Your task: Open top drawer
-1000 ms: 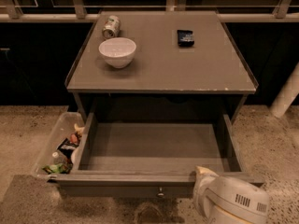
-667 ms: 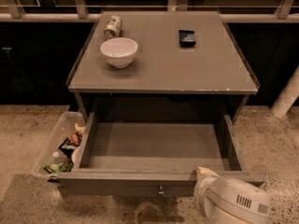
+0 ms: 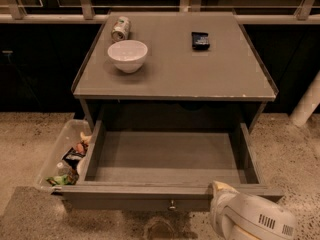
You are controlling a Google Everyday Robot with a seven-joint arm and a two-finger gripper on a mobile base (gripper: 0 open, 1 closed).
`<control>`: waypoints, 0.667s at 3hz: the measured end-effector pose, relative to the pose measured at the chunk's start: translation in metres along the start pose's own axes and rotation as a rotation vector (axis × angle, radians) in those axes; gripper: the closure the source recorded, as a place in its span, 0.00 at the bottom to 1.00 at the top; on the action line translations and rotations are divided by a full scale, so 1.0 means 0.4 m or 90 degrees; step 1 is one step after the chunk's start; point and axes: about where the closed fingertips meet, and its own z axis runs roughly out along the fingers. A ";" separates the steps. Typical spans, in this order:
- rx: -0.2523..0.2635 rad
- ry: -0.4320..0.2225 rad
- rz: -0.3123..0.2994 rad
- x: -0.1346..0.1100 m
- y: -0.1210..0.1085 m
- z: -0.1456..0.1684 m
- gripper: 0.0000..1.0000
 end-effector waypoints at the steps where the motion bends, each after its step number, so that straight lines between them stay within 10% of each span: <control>1: -0.001 -0.002 -0.001 -0.002 0.008 -0.008 1.00; 2: -0.002 -0.004 -0.003 -0.005 0.021 -0.021 1.00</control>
Offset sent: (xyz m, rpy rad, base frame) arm -0.3406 -0.1404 -0.0515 -0.0953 0.1082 -0.1833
